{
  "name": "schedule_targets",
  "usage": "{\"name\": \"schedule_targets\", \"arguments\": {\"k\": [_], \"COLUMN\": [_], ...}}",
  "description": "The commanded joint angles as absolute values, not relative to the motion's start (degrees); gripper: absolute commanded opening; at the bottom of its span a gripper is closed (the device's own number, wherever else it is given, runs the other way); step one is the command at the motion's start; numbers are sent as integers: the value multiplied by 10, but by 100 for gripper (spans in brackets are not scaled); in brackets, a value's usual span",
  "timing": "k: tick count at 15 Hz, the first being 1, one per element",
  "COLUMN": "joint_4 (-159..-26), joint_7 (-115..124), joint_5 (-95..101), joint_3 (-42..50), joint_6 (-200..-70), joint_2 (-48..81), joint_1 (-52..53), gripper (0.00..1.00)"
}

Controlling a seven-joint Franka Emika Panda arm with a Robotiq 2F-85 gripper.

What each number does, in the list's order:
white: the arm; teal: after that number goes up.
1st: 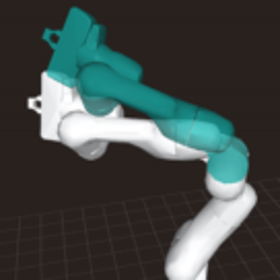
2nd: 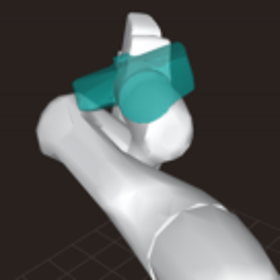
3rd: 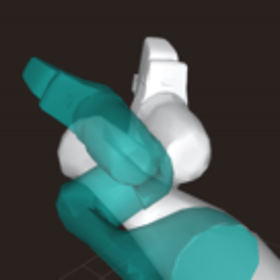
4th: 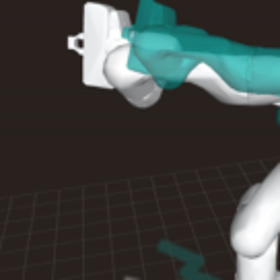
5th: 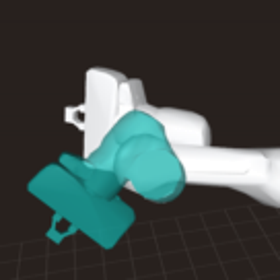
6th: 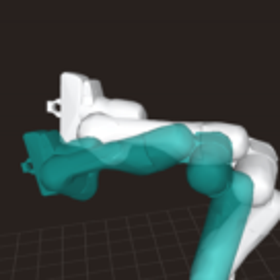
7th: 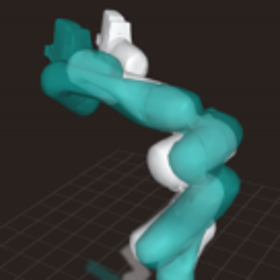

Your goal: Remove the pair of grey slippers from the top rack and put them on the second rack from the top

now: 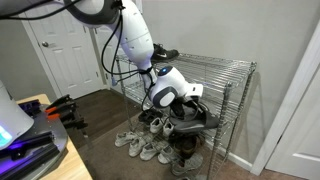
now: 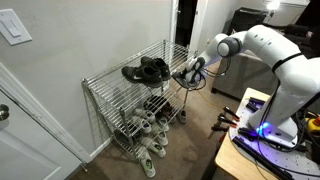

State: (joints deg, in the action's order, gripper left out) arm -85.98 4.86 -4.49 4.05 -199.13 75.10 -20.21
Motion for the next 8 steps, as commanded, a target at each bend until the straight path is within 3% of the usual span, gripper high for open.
{"name": "schedule_targets", "arguments": {"k": [1, 5, 8], "joint_4": [-741, -631, -703], "joint_7": [25, -1, -14], "joint_5": [33, 163, 265], "joint_3": [-17, -105, -166], "joint_6": [-1987, -1982, -1980], "joint_2": [813, 894, 862], "joint_1": [-260, -335, -393], "gripper": [4, 4, 4]}}
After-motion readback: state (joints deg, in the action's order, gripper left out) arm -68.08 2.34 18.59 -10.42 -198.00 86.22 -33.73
